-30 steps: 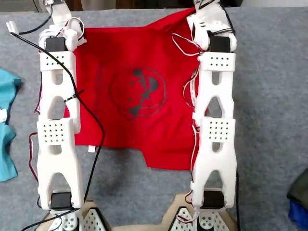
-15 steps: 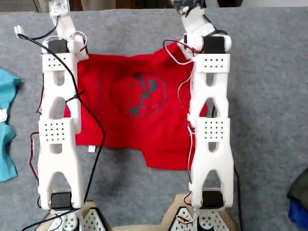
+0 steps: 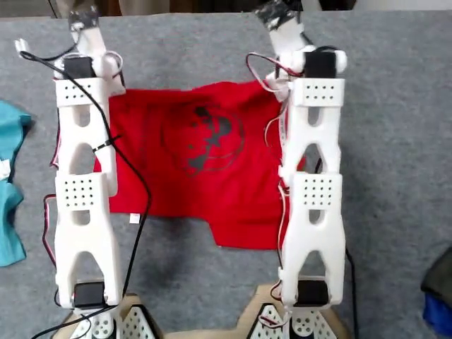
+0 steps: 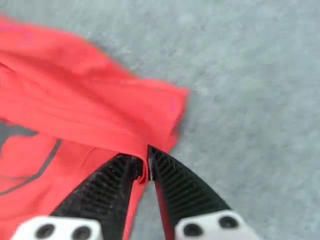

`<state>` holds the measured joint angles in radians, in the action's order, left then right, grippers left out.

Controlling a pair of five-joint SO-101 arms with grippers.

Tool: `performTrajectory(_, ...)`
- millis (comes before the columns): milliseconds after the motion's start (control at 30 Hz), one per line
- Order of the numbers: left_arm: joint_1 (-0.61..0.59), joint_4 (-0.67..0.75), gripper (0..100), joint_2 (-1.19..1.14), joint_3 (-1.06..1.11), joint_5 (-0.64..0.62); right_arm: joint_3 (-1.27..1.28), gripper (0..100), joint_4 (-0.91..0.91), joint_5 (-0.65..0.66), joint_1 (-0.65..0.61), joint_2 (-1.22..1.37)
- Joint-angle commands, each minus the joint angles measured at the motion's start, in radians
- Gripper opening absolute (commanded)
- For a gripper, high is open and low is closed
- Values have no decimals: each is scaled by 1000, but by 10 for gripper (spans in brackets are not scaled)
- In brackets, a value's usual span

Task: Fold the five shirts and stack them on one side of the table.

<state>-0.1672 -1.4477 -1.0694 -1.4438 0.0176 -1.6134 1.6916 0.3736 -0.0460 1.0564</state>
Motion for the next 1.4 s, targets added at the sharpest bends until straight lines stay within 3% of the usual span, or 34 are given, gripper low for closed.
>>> performTrajectory(0,-12,81,19,16,-109,-57,-56,5,-118,3,41,-107)
performTrajectory(300,31,164,19,16,-190,-60,-54,5,-315,-52,110,-131)
performTrajectory(533,44,318,19,16,-84,-60,-54,5,-322,-52,188,-134)
performTrajectory(867,-18,310,19,27,-74,-60,-53,5,-284,-26,153,-134)
performTrajectory(1033,-61,170,19,18,-161,-57,-53,5,-118,-17,70,-134)
performTrajectory(1233,-52,-227,19,18,-226,138,-53,5,44,-17,51,-148)
performTrajectory(1367,-64,-311,19,16,-222,152,-18,5,98,-3,76,-200)
